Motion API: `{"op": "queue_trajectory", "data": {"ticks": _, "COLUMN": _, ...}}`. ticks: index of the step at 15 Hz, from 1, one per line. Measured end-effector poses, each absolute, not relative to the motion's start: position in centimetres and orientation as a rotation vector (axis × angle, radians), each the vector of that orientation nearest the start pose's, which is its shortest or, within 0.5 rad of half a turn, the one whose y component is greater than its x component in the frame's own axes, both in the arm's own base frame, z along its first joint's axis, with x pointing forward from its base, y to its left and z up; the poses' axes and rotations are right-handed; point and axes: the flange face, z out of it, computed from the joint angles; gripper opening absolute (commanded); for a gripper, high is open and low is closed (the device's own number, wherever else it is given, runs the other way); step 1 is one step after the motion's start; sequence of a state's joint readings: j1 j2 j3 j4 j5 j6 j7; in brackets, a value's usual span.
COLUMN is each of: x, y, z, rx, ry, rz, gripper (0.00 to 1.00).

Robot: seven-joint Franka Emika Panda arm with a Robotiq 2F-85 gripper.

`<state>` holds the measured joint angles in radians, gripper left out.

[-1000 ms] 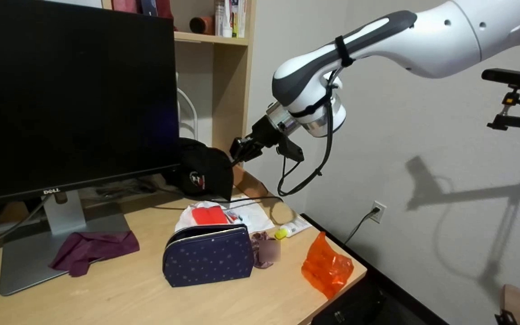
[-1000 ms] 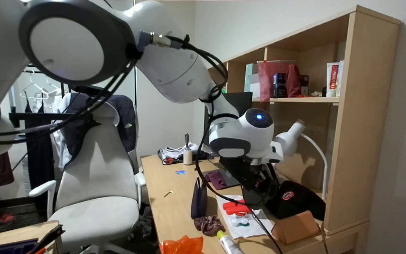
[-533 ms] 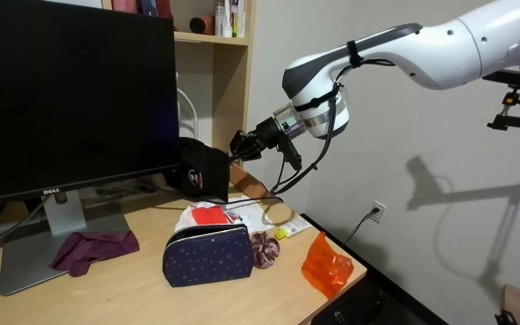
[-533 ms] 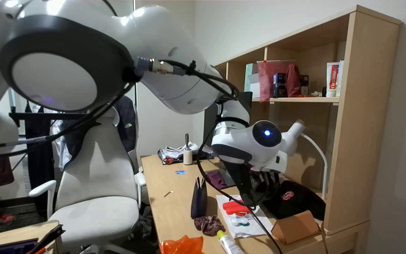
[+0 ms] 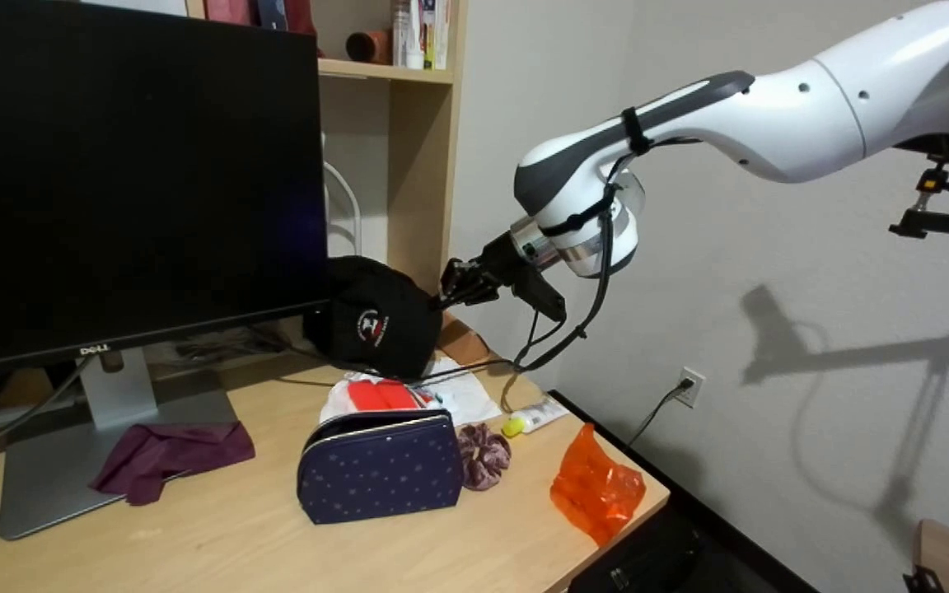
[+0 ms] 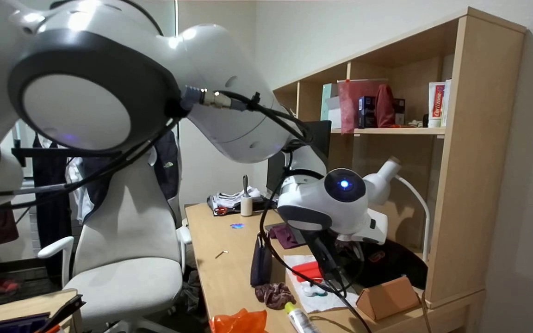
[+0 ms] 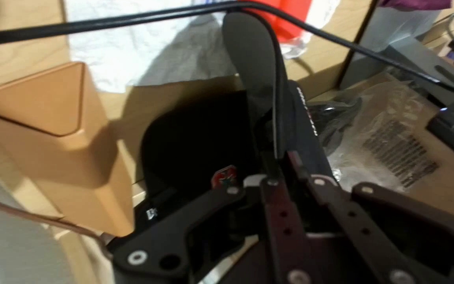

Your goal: Place the black hat on the other black hat

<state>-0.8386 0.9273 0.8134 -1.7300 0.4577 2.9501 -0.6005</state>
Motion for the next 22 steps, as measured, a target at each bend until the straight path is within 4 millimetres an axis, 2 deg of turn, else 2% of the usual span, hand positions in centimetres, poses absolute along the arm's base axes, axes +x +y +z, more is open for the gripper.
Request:
{"op": "queue_trajectory", "data": {"ticks": 3, "x": 68.5, "y": -15.8, "z": 20.5, "rx": -2.515, "ry": 0.463, "rz": -0.869, "gripper": 0.09}}
{"op": "queue_trajectory", "data": {"ticks": 4, "x": 68.4, "y": -16.5, "z": 20.4, "rx": -2.539, "ry": 0.512, "rz": -0.877, "gripper": 0.34}}
{"op": "queue_trajectory", "data": {"ticks": 6, "x": 68.3, "y": -17.1, "z": 20.2, "rx": -2.579, "ry": 0.591, "rz": -0.875, "gripper": 0.40}}
{"op": "queue_trajectory", "data": {"ticks": 9, "x": 68.3, "y": -17.2, "z": 20.1, "rx": -2.642, "ry": 0.649, "rz": -0.874, "gripper": 0.59}}
{"op": "queue_trajectory", "data": {"ticks": 12, "x": 68.8, "y": -14.9, "z": 21.2, "rx": -2.663, "ry": 0.589, "rz": -0.882, "gripper": 0.80}}
{"op": "queue_trajectory", "data": {"ticks": 15, "x": 69.0, "y": -12.0, "z": 23.5, "rx": -2.666, "ry": 0.509, "rz": -0.901, "gripper": 0.98}}
{"op": "queue_trajectory", "data": {"ticks": 18, "x": 68.1, "y": -8.5, "z": 26.9, "rx": -2.661, "ry": 0.407, "rz": -0.881, "gripper": 1.00}}
{"op": "queue_trajectory", "data": {"ticks": 22, "x": 64.9, "y": -4.2, "z": 32.3, "rx": -2.647, "ry": 0.224, "rz": -0.734, "gripper": 1.00}}
